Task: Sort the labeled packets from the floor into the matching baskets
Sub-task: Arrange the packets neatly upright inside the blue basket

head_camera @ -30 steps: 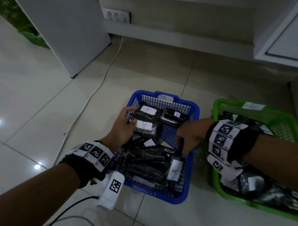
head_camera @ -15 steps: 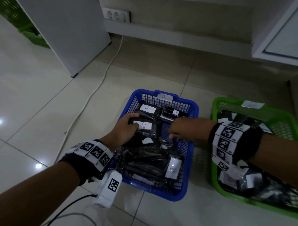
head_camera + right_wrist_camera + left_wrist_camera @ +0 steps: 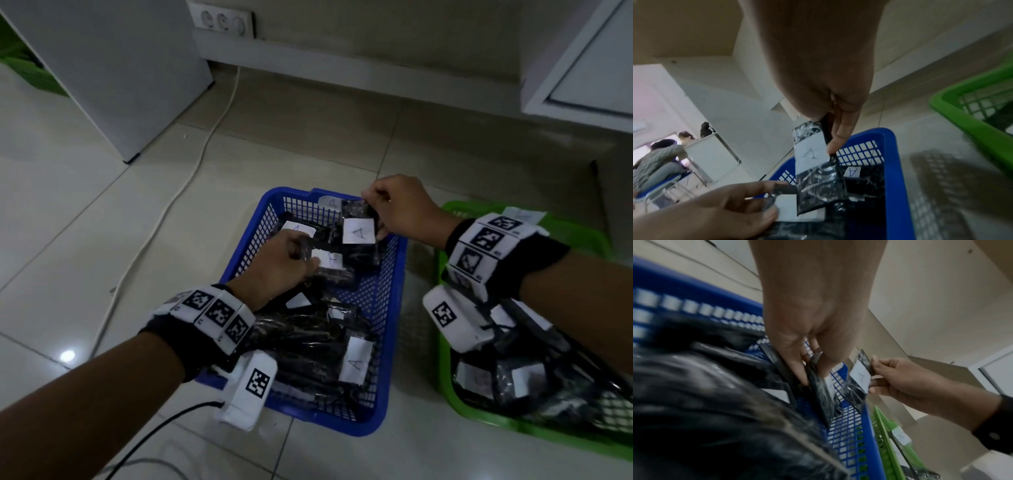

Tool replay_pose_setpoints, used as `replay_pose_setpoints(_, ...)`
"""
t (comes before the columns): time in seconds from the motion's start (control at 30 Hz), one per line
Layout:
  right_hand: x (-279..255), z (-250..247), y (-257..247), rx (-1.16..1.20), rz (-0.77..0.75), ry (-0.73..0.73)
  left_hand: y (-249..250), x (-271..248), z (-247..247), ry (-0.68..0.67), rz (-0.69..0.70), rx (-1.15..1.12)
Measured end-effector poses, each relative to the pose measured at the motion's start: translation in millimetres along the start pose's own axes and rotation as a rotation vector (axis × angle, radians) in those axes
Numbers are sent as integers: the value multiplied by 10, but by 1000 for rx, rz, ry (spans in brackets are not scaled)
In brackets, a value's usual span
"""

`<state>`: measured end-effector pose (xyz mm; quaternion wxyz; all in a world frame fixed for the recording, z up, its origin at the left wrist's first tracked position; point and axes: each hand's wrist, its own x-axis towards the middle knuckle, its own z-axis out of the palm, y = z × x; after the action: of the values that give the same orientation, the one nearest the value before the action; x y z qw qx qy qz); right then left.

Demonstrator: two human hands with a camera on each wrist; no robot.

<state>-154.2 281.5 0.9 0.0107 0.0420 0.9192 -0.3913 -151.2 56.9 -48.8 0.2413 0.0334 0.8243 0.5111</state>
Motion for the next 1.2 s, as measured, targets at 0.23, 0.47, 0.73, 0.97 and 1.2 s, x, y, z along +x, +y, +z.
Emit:
replay_pose_setpoints(0.23, -74, 94, 186, 301, 413, 94, -18, 177, 257, -105, 84, 408)
replay_pose_setpoints(0.47, -124, 58, 313, 396, 598, 173, 6, 285, 311, -46, 211, 666)
replay_pose_setpoints(0.73, -209, 28, 292, 469, 605, 160, 8, 288, 342, -22, 251, 735)
replay_pose_setpoints(0.97, -218, 20, 336, 413, 594, 167, 142, 292, 424, -5, 447, 797)
replay_pose_setpoints(1.2, -199, 94, 364, 339, 659, 187, 150, 285, 327, -210, 454, 985)
